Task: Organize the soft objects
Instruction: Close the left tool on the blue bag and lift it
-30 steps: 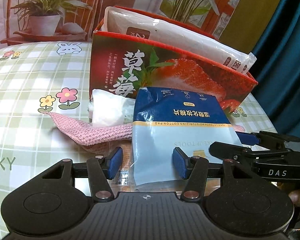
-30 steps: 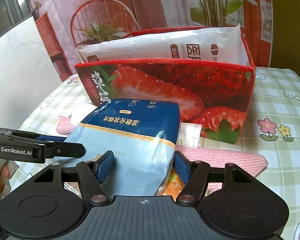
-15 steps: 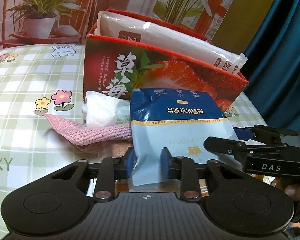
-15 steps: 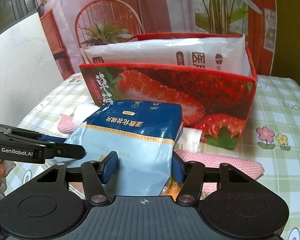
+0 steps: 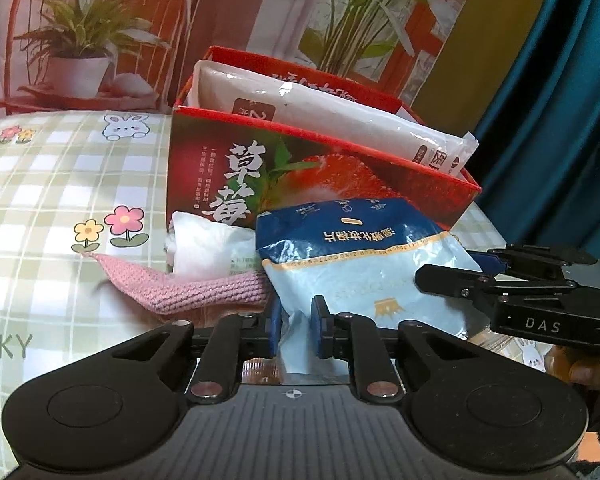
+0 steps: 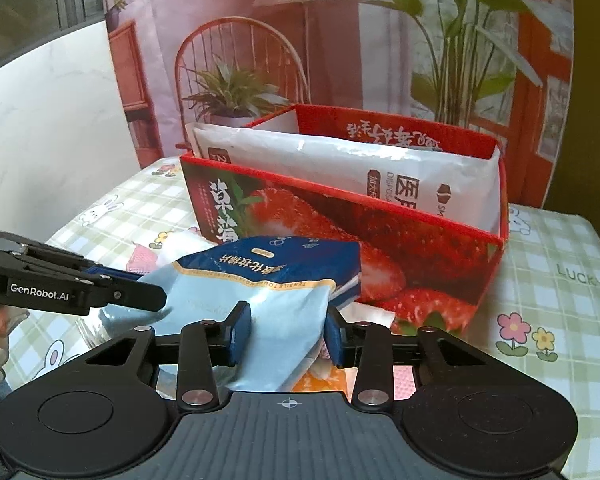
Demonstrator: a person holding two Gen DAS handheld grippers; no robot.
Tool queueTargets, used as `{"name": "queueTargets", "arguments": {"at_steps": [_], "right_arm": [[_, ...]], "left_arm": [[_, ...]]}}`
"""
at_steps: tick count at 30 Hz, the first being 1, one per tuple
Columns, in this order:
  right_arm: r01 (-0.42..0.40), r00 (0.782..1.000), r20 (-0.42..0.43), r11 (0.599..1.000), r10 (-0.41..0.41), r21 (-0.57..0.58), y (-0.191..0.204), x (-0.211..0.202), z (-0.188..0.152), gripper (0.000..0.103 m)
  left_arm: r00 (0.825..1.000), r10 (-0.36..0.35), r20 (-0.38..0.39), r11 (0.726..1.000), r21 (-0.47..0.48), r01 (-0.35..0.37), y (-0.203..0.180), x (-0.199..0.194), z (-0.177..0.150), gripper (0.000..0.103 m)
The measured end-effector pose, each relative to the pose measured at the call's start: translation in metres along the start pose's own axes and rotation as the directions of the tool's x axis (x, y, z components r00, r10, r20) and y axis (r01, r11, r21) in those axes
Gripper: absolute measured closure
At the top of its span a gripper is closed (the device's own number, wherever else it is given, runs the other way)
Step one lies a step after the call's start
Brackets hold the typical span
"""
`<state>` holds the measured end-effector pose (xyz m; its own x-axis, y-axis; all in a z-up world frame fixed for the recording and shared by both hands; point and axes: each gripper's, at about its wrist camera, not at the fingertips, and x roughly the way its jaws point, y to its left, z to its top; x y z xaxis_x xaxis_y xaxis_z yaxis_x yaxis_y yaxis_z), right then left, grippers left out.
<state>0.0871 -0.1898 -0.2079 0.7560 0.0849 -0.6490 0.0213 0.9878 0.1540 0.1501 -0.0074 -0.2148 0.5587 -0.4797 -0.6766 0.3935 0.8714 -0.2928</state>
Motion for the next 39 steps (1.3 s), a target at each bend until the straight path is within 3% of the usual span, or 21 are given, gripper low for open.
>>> {"name": "queueTargets", "arguments": {"at_steps": [13, 28, 29, 31, 39], "right_arm": [[-0.019, 0.999, -0.044, 0.997, 0.022, 0.070, -0.016, 0.000, -0.008, 0.076], [-0.015, 0.997, -0.077, 0.999, 0.018, 0.038, -0.016, 0.008, -0.010, 0.084], [-0.015, 0.997, -0.079, 0.999, 0.018, 0.038, -0.016, 0.008, -0.010, 0.084], [-0.016, 0.997, -0.080, 0.999, 0.019, 0.032, -0.016, 0.008, -0.008, 0.084], [-0.026, 0.999, -0.024, 0.999, 0.025, -0.029, -0.005, -0.007, 0.009, 0.086]], "left_arm": [[0.999, -0.015, -0.033, 0.999, -0.043, 0.013, 0.008, 0.005, -0.005, 0.089], [0.994, -0.045, -0.096, 0.998, -0.043, 0.041, 0.018, 0.031, 0.009, 0.085], [0.994, -0.049, -0.094, 0.998, -0.045, 0.045, 0.019, 0.031, 0.009, 0.085], [0.996, -0.048, -0.072, 0.998, -0.032, 0.045, 0.017, 0.027, 0.010, 0.095], [0.997, -0.035, 0.065, 0.998, 0.060, 0.031, 0.001, -0.008, 0.029, 0.096]]}}
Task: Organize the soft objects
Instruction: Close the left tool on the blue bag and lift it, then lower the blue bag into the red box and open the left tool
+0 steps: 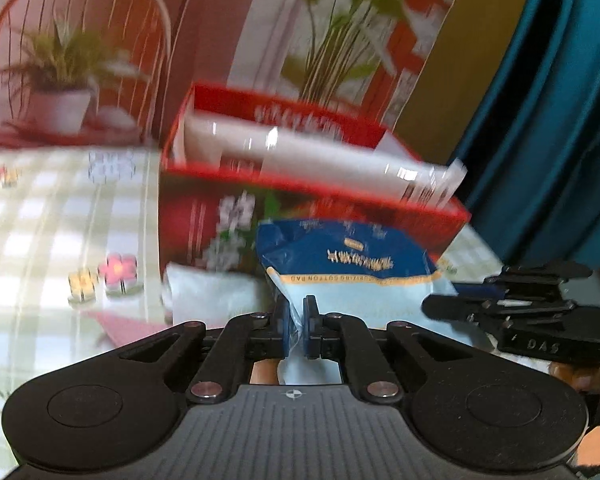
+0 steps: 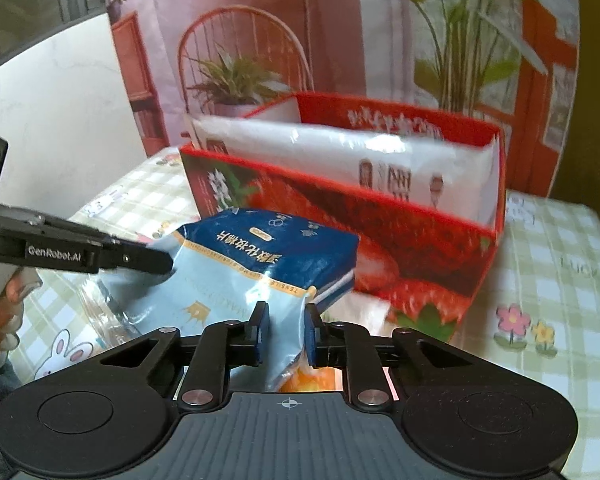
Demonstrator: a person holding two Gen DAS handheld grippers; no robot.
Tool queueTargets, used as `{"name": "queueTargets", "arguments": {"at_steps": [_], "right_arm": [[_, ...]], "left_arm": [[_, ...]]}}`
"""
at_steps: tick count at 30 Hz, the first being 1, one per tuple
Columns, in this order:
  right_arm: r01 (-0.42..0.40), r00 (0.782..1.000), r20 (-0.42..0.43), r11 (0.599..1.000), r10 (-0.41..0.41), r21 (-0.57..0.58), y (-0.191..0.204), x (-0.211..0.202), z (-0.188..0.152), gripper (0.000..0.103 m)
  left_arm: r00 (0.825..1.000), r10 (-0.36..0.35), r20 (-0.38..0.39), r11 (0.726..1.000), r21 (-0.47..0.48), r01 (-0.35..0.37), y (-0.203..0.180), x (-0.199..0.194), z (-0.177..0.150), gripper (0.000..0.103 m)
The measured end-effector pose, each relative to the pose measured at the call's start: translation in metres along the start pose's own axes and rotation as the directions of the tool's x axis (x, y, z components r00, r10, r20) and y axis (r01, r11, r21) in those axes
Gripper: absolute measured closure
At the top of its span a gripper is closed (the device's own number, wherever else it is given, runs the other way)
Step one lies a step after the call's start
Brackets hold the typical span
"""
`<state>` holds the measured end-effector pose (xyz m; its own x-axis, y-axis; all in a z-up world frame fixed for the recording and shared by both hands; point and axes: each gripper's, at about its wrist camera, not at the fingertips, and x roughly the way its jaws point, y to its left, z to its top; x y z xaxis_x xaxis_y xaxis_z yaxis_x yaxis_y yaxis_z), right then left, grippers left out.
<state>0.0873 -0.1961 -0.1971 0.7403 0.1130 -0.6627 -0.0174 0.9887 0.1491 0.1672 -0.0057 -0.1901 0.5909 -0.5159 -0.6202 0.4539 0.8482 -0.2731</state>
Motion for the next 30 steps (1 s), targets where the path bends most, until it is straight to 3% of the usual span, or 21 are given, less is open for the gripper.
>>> {"name": "queueTargets", "arguments": {"at_steps": [15, 30], "right_arm": [[0.019, 0.990, 0.139, 0.998, -0.011, -0.057, 0.006, -0.037, 0.039, 0.088], [0.048, 0.977, 0.213, 0.995, -0.027, -0.093, -0.004, -0.031, 0.085, 0.088]], "left_arm": [[0.983, -0.022, 0.180, 0.998, 0.061, 0.011, -0.019, -0.039, 0.033, 0.096], [0.964, -0.002, 0.267, 0.996, 0.088, -0.022, -0.017, -0.035, 0.079, 0.096]]}}
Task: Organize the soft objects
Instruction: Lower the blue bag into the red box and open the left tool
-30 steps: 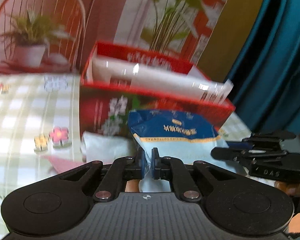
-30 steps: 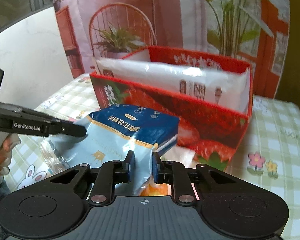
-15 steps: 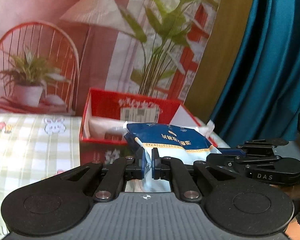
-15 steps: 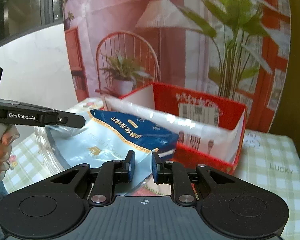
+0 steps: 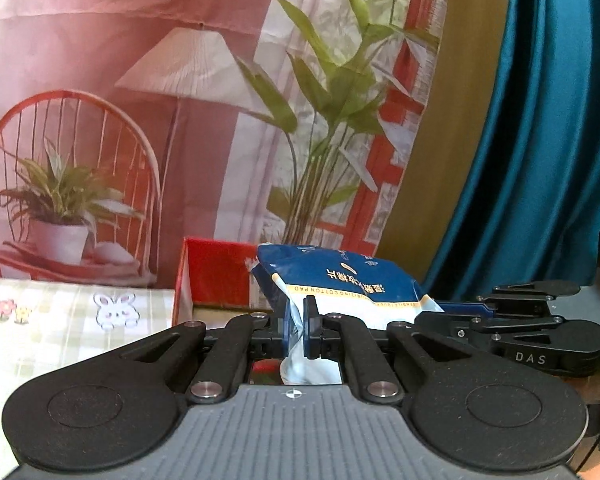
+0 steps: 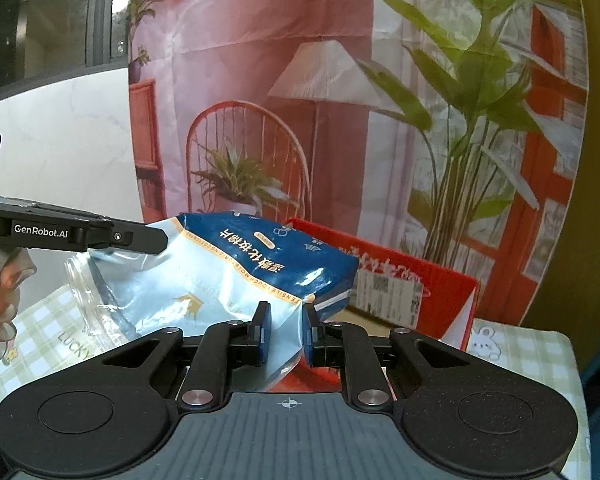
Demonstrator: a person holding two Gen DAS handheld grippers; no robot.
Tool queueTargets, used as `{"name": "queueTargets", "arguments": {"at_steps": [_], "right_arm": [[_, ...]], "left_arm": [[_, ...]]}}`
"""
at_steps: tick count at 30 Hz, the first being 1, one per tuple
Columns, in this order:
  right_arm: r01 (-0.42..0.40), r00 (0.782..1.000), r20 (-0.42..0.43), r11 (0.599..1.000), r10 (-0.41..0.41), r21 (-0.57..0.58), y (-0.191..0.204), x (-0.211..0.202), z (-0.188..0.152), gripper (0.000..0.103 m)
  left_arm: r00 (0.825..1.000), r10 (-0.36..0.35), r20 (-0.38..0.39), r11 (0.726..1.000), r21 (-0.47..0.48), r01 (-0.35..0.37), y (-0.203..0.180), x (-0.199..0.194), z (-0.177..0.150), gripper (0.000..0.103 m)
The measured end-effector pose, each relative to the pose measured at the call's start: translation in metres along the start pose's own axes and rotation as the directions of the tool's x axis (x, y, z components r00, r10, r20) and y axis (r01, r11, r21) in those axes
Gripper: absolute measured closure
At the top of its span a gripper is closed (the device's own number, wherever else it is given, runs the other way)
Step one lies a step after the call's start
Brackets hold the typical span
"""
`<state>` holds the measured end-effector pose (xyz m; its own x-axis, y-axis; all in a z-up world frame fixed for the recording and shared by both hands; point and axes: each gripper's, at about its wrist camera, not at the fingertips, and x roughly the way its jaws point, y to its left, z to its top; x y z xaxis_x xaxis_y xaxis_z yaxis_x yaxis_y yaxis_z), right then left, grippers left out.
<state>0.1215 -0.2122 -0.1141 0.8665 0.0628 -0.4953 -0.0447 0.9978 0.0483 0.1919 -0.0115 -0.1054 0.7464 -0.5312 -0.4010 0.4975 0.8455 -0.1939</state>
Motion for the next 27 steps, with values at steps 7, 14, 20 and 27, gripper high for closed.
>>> {"name": "queueTargets", "arguments": {"at_steps": [7, 14, 20, 27], "right_arm": [[0.020, 1.000, 0.010, 0.999, -0.019, -0.027, -0.011, 0.027, 0.024, 0.088], [0.042, 0.999, -0.005, 0.997, -0.043, -0.059, -0.023, 0.060, 0.040, 0.088], [0.054, 0.998, -0.034, 0.996, -0.057, -0.075, -0.032, 0.091, 0.043, 0.088], [0.107, 0.992, -0.058, 0.991, -0.111, -0.076, -0.038, 0.121, 0.036, 0.091]], "left_arm": [[1.000, 0.031, 0.007, 1.000, 0.001, -0.031, 0.011, 0.027, 0.018, 0.096], [0.999, 0.044, -0.028, 0.999, -0.015, -0.044, 0.029, 0.060, 0.029, 0.096], [0.995, 0.060, -0.082, 0.998, -0.031, -0.062, 0.046, 0.089, 0.031, 0.096], [0.990, 0.073, -0.119, 0.997, -0.015, -0.076, 0.055, 0.112, 0.030, 0.096]]}}
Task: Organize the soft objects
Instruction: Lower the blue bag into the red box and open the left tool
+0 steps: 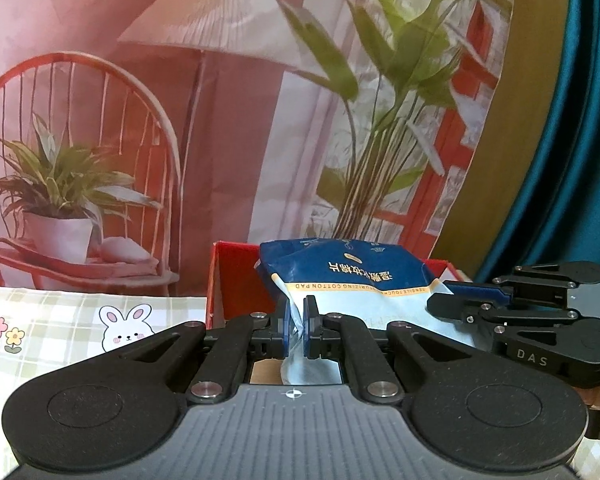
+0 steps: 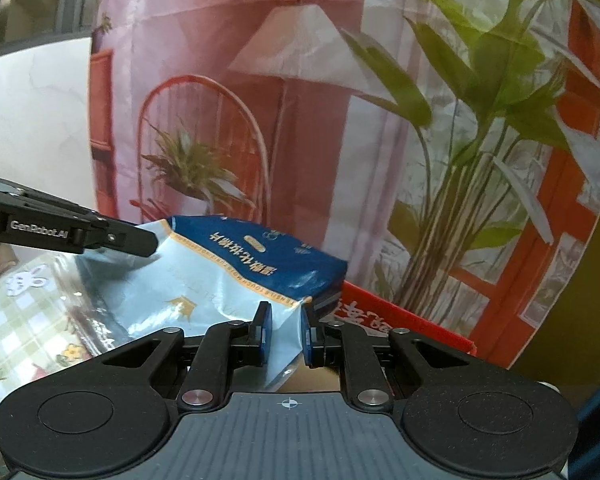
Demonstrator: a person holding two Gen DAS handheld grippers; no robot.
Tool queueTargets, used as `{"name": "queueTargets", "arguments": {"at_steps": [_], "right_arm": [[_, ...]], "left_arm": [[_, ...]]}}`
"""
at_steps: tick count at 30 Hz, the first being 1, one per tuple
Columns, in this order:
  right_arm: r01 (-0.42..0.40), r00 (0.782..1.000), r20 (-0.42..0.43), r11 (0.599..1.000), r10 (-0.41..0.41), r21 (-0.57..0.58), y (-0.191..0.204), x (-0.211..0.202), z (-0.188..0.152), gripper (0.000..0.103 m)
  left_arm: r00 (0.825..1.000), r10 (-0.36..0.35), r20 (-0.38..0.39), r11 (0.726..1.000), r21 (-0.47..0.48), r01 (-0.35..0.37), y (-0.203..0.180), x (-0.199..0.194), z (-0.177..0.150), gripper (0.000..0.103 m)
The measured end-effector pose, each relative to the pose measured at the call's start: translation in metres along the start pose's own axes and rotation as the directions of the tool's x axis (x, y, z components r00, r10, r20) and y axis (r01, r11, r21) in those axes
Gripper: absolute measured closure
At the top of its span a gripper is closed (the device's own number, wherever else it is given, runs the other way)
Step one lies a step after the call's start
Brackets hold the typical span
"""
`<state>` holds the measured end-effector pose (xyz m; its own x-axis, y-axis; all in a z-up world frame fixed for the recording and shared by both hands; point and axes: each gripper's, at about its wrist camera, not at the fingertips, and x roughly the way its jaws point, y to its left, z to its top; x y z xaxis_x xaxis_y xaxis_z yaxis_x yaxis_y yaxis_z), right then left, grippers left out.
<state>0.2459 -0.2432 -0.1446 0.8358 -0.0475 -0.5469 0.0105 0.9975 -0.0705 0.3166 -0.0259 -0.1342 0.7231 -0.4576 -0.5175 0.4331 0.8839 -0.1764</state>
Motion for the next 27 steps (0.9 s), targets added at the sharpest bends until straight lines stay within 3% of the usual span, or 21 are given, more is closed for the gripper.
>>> {"name": "queueTargets", "arguments": {"at_steps": [6, 12, 23, 26, 27], "right_arm": [[0.018, 1.000, -0.024, 1.000, -0.017, 0.014, -0.004, 0.017, -0.006, 0.092], [0.055, 0.998, -0.019, 0.998, -0.056, -0.020, -0.002, 0.026, -0.005, 0.092], [0.048, 0.993, -0.112, 0.999, -0.050, -0.017, 0.003, 0.045, -0.010, 0.092], [0.056, 0.991, -0.119, 0.998, -0.057, -0.018, 0.006, 0.045, -0.010, 0.087], [0.055, 0.992, -0.117, 0.998, -0.056, -0.008, 0.005, 0.044, -0.011, 0.082]], "left_arm": [[1.000, 0.013, -0.024, 1.000, 0.006, -0.013, 0.000, 0.017, 0.001, 0.096], [1.000, 0.031, 0.001, 0.999, 0.022, -0.031, -0.002, 0.024, 0.010, 0.096], [0.992, 0.072, -0.107, 0.996, 0.062, -0.066, 0.001, 0.041, 0.000, 0.094], [0.992, 0.063, -0.107, 0.996, 0.065, -0.056, 0.000, 0.038, -0.001, 0.087], [0.992, 0.062, -0.108, 0.996, 0.068, -0.055, 0.000, 0.037, -0.002, 0.077]]}}
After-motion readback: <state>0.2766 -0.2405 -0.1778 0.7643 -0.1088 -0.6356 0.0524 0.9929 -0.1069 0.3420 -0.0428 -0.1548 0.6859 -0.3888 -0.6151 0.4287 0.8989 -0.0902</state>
